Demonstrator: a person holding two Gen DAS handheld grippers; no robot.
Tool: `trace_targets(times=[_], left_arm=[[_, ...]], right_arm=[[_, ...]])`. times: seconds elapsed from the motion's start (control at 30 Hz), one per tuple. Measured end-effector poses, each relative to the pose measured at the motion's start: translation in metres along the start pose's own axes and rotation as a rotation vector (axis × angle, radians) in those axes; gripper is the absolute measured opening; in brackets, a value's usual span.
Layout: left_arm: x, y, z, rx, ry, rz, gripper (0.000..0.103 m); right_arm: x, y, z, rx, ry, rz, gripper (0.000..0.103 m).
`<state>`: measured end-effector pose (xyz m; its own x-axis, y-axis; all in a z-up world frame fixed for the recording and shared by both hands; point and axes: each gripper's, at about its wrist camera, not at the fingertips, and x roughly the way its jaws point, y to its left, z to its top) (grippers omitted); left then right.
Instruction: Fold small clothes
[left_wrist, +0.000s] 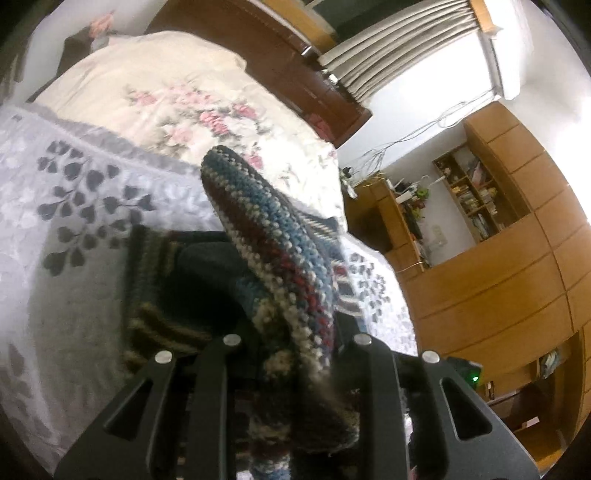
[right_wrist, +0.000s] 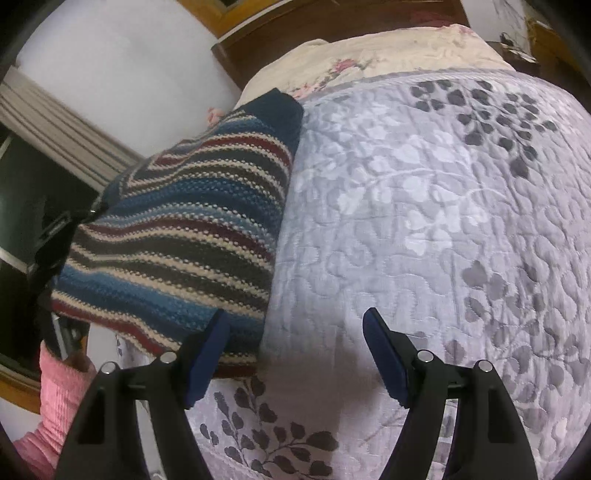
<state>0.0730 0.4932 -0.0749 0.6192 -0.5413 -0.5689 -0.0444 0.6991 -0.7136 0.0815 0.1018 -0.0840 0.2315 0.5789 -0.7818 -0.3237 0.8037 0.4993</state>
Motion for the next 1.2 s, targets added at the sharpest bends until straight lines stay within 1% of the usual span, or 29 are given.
trace_targets(times=[0.03, 0.17, 0.27, 0.4, 0.5, 0.57, 0.63, 0.73, 0.83, 0.9, 1.03, 1.13, 1.17, 1.2], left_arm=[[0.000, 0.006, 0.001, -0.005, 0.006, 0.005, 0.022], [0.003, 0.035, 0.000, -0.015, 0.028, 0.063, 0.022], [0.007, 0.061, -0.005, -0.045, 0.050, 0.074, 0.022], [0.020, 0.078, -0.017, -0.035, 0.096, 0.096, 0.023], [0.024, 0.088, -0.023, -0.038, 0.102, 0.102, 0.026], [0.018, 0.092, -0.022, -0.059, 0.097, 0.097, 0.031], [0.007, 0.091, -0.023, -0.058, 0.090, 0.123, 0.034], [-0.015, 0.080, -0.027, -0.021, 0.065, 0.155, 0.039], [-0.037, 0.067, -0.038, -0.002, 0.036, 0.167, 0.041], [-0.049, 0.059, -0.049, 0.004, 0.023, 0.159, 0.045], [-0.054, 0.037, -0.075, 0.029, 0.040, 0.156, 0.055], [-0.043, 0.031, -0.094, 0.030, 0.078, 0.170, 0.055], [-0.040, 0.034, -0.098, 0.028, 0.085, 0.173, 0.051], [-0.037, 0.036, -0.101, 0.027, 0.091, 0.176, 0.042]], right_arm=[[0.002, 0.003, 0.001, -0.006, 0.003, 0.002, 0.076], [0.015, 0.026, 0.003, -0.055, 0.025, 0.013, 0.076], [0.029, 0.042, 0.004, -0.083, 0.046, 0.018, 0.076], [0.050, 0.053, 0.005, -0.097, 0.083, 0.008, 0.076], [0.066, 0.055, 0.004, -0.104, 0.112, -0.009, 0.076], [0.075, 0.054, 0.004, -0.100, 0.133, -0.026, 0.077], [0.081, 0.051, 0.003, -0.091, 0.143, -0.026, 0.078], [0.084, 0.046, 0.001, -0.077, 0.142, -0.015, 0.080], [0.088, 0.045, 0.003, -0.070, 0.139, -0.010, 0.080], [0.088, 0.046, 0.003, -0.075, 0.135, -0.014, 0.080], [0.084, 0.051, 0.001, -0.097, 0.129, -0.032, 0.080], [0.084, 0.056, -0.001, -0.108, 0.133, -0.032, 0.080], [0.083, 0.066, -0.003, -0.112, 0.135, -0.033, 0.080], [0.083, 0.069, -0.004, -0.116, 0.136, -0.036, 0.080]])
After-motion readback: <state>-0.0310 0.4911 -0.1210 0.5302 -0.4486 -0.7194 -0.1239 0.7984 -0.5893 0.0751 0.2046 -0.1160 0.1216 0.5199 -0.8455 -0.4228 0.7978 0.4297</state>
